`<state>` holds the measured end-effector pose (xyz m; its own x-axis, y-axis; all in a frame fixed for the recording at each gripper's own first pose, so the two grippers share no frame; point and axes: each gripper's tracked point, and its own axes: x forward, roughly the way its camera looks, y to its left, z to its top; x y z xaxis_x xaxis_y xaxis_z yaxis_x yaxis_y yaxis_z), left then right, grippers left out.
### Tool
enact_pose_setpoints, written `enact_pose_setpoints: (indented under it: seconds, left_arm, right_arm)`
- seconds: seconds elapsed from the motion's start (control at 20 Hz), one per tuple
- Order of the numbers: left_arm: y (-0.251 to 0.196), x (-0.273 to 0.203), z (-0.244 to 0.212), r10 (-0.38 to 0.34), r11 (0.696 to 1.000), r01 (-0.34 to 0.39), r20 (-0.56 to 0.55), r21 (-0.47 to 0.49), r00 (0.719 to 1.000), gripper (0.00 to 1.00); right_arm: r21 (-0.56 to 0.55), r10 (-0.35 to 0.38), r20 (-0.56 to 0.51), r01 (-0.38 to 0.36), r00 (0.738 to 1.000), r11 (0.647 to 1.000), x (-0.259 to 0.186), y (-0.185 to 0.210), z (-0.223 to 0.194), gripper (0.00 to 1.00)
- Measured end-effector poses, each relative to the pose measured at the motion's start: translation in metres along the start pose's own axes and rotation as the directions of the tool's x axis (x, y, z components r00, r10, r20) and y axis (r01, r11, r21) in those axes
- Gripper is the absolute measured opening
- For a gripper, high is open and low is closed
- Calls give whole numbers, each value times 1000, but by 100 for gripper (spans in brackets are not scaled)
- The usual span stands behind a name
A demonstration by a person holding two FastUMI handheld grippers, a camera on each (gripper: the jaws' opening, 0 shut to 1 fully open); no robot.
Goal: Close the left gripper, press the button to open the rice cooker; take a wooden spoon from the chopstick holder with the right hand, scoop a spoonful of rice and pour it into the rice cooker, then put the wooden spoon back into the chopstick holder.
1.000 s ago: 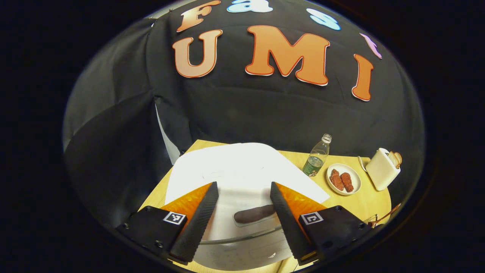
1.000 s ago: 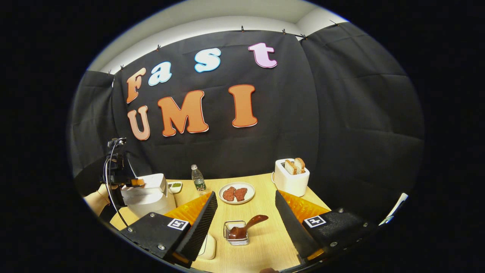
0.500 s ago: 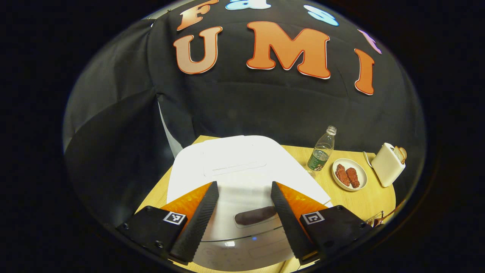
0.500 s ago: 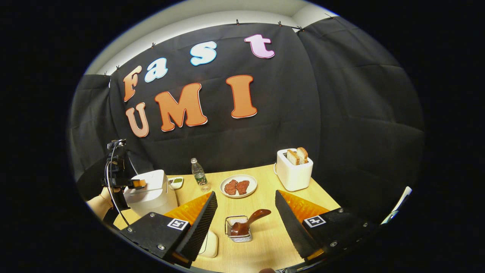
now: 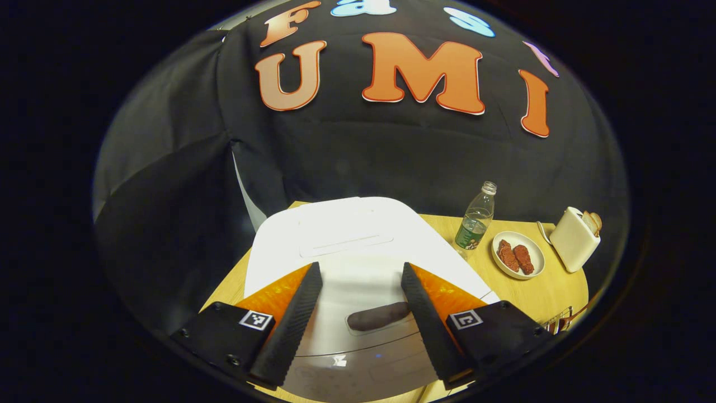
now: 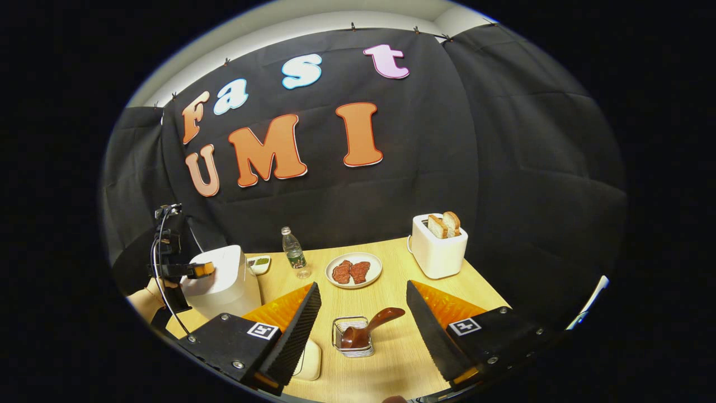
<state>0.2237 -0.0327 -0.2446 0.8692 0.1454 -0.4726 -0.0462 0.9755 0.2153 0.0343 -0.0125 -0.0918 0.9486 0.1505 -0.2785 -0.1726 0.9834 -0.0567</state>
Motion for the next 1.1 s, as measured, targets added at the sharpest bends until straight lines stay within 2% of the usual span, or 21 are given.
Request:
enact_pose_setpoints:
  seconds: [0.1, 0.15, 0.25, 0.35, 0.4, 0.5, 0.65, 0.9, 1.1]
  left_arm:
    - [-4, 0, 2, 5, 1000, -5, 7, 11, 1000, 99]
    - [-3, 0, 4, 2, 1000, -2, 17, 2, 1000, 96]
    - [-3, -4, 5, -19, 1000, 19, 3, -13, 1000, 95]
    - [-2, -5, 5, -25, 1000, 25, -24, -19, 999, 94]
    - [-1, -8, 4, -30, 999, 29, -35, -32, 999, 97]
    - [1, -21, 14, -45, 997, 44, -10, -70, 999, 98]
    - [7, -50, 42, -83, 991, 86, 34, -107, 996, 97]
    - [37, -114, 113, -79, 992, 93, 153, -84, 985, 98]
    - [75, -188, 170, -23, 997, 41, 278, -60, 960, 99]
  right_arm:
    - [1, 0, -4, 0, 1000, 1000, -1, -1, -4, 95]
    - [2, -1, -8, 1, 1000, 1000, -1, -2, -5, 95]
    - [0, -8, -8, 8, 1000, 1000, -4, -4, -4, 95]
    - [-15, -24, 11, 24, 1000, 1000, -5, -8, 3, 95]
    - [-20, -30, 22, 31, 999, 999, -6, -9, 7, 95]
    - [-22, -32, 46, 33, 998, 999, -7, -9, 19, 95]
    - [-31, -30, 86, 33, 996, 999, -10, -4, 38, 95]
    - [-69, -31, 159, 43, 987, 997, -18, 6, 77, 95]
    - [-108, -40, 224, 65, 974, 992, -31, 10, 109, 95]
